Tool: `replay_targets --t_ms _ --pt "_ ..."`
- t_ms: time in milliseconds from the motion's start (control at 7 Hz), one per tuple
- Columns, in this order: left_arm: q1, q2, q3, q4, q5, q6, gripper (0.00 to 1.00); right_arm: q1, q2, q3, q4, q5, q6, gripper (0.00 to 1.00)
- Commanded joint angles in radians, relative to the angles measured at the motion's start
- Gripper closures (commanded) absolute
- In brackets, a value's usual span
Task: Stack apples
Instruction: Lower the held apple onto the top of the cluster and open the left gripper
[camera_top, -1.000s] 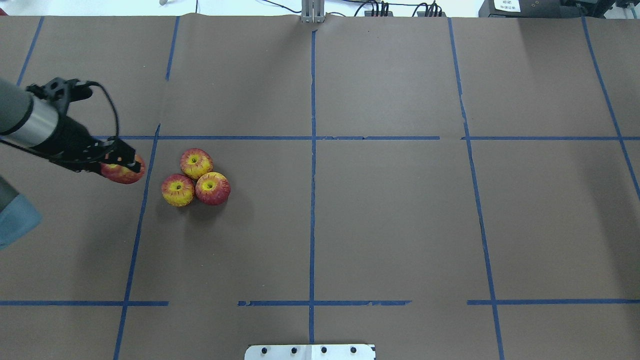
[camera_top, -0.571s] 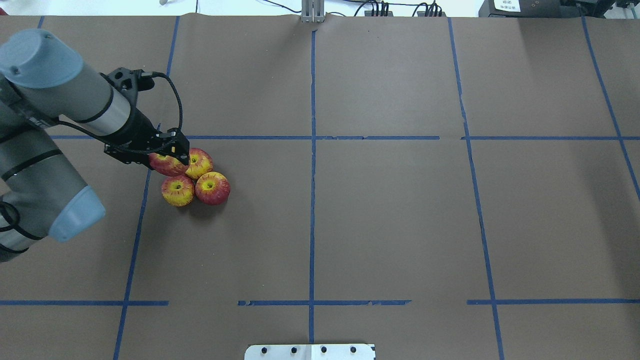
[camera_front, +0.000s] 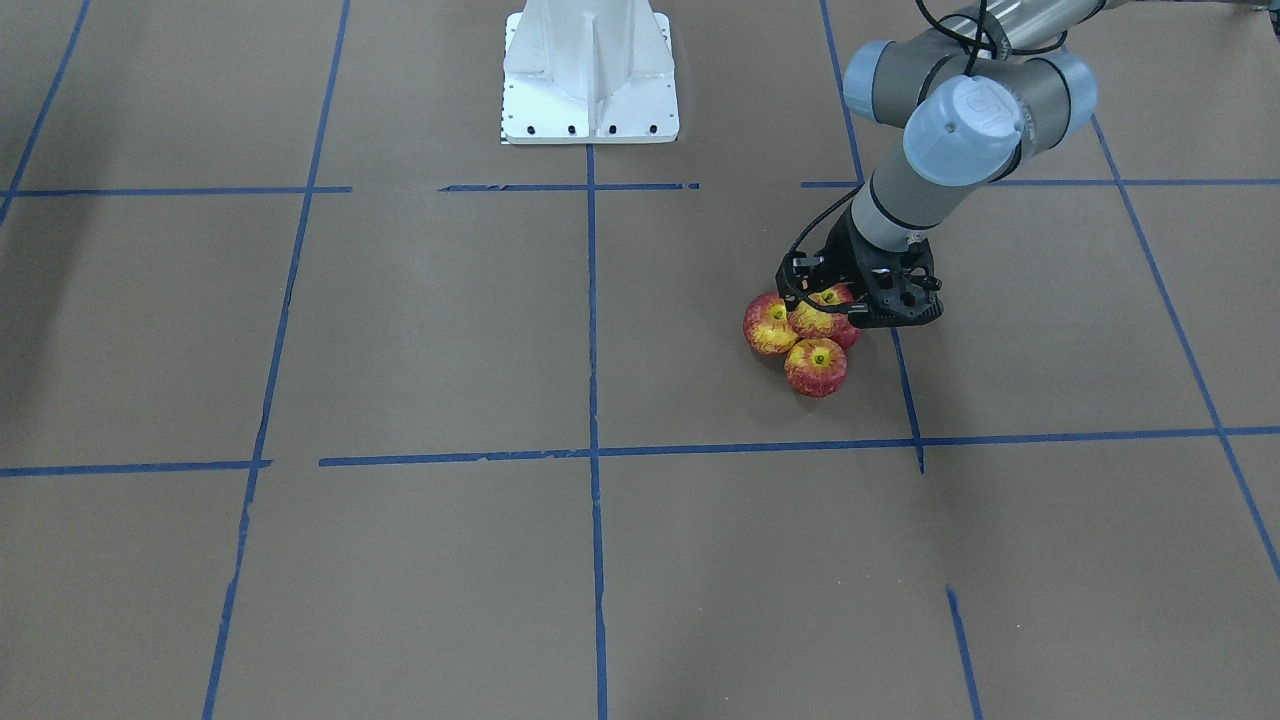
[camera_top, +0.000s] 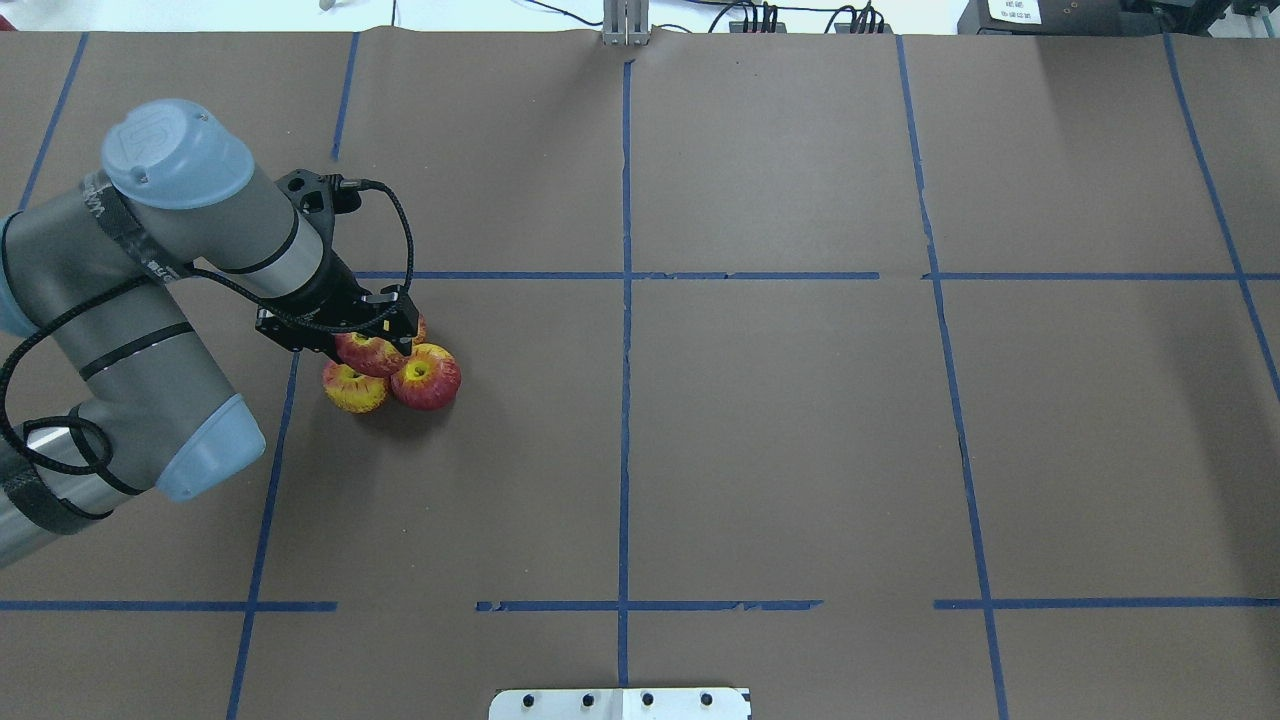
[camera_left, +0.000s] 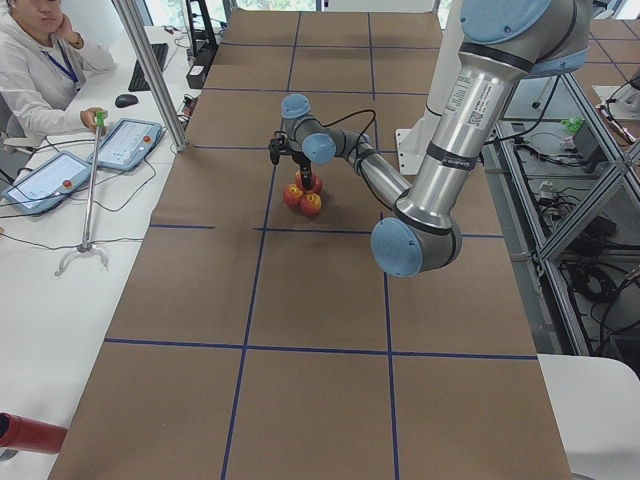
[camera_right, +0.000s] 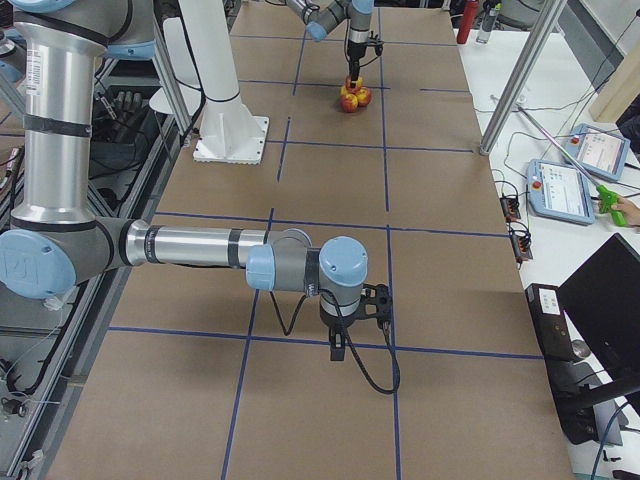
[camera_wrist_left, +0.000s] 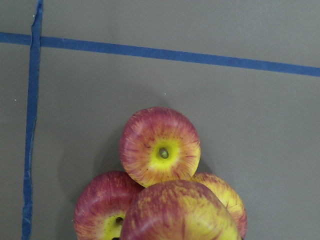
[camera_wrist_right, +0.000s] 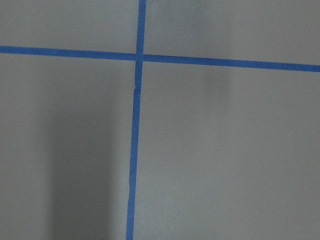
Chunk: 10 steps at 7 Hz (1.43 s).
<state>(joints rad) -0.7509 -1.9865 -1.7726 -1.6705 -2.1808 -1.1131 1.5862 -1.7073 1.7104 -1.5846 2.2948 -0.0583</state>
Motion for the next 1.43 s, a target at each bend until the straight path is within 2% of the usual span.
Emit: replay_targets --t_ms 0,143,286,571,714,857,1143,1286 --pt "0.004 0.002 0.008 0.0 -0.001 0.001 1.0 0.0 0.0 0.0 0.0 0.0 0.0 0.0" --pt "0.004 0.003 0.009 0.0 -0.001 -0.001 1.0 0.0 0.0 0.0 0.0 0.0 0.0 0.0" --pt "0.004 0.005 0.009 0.0 -0.002 -0.001 0.89 0.0 0.0 0.0 0.0 0.002 0.0 0.0" --pt "0.004 0.005 0.012 0.0 -0.004 -0.001 0.56 0.0 0.0 0.0 0.0 0.0 0.0 0.0" --pt "0.005 0.005 0.013 0.0 -0.002 0.001 0.08 0.0 0.0 0.0 0.0 0.0 0.0 0.0" --pt "0.008 0.003 0.015 0.0 -0.002 -0.001 0.0 0.0 0.0 0.0 0.0 0.0 0.0 0.0" --pt "0.008 0.009 0.003 0.002 -0.004 -0.002 0.0 0.0 0.0 0.0 0.0 0.0 0.0 0.0" --pt "-0.007 0.017 -0.043 0.012 -0.005 -0.001 0.0 0.0 0.0 0.0 0.0 0.0 0.0 0.0"
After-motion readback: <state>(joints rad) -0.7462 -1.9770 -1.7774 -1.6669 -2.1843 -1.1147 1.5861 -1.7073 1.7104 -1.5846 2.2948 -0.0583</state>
